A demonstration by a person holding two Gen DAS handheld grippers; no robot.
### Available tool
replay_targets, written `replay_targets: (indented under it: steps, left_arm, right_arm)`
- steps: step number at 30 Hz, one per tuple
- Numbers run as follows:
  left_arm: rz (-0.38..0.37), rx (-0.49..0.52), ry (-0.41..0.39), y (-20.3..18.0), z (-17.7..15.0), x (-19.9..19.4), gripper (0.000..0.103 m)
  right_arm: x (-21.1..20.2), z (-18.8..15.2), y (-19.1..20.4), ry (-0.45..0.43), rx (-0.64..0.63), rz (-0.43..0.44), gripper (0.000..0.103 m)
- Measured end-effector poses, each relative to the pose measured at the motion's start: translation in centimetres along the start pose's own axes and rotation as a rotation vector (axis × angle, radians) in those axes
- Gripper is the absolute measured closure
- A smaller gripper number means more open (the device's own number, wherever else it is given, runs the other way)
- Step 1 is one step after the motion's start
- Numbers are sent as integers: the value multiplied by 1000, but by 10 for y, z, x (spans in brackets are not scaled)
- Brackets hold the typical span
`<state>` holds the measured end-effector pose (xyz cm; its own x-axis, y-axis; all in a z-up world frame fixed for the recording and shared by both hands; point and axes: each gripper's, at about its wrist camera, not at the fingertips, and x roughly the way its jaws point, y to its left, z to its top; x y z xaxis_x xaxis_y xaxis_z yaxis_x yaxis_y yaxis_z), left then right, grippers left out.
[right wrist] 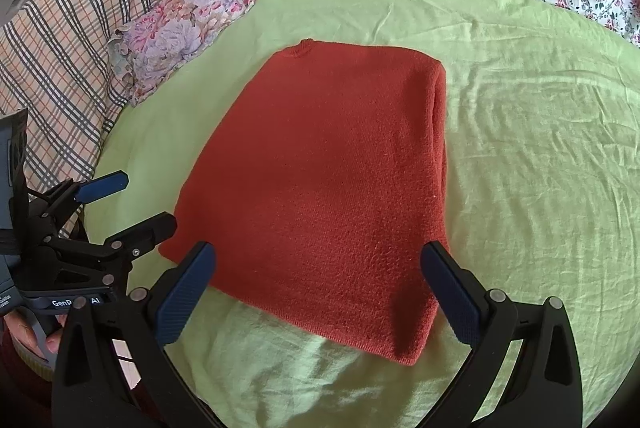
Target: Fold small clothes
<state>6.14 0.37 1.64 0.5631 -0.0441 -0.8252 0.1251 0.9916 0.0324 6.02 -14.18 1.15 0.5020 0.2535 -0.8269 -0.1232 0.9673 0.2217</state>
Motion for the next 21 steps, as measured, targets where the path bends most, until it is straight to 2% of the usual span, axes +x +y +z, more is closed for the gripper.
replay_targets:
  steps: [21]
  left_arm:
    - [1,11,-4,1,6,0,6]
  right_arm:
    - [-4,1,-3,-11,2,5,1]
